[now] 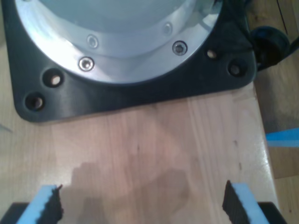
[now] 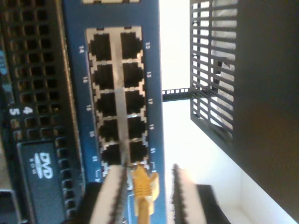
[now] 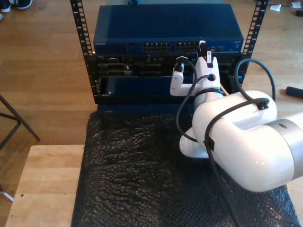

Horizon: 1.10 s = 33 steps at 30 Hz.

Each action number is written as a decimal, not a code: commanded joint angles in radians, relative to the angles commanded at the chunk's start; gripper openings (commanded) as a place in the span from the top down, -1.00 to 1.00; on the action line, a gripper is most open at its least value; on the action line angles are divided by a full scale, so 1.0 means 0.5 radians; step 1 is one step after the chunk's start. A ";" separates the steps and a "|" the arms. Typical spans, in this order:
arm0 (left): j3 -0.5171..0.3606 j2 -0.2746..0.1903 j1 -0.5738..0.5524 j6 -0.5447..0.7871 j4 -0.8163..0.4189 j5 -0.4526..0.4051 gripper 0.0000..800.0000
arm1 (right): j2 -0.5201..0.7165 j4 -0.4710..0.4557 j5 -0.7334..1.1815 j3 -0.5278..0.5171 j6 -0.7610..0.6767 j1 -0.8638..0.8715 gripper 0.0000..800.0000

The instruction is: Grab the cable and plug it in

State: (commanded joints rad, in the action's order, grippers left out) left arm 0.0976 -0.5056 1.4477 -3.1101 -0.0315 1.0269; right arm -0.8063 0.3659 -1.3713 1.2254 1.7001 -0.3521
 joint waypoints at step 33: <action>0.000 0.000 0.000 0.000 0.003 0.000 -1.00 | 1.875 -0.261 1.743 -1.421 0.012 0.466 -0.78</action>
State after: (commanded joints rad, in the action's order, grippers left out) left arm 0.0976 -0.5056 1.4477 -3.1101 -0.0299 1.0269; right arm 0.1312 0.2355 -0.4998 0.5150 1.7062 -0.1189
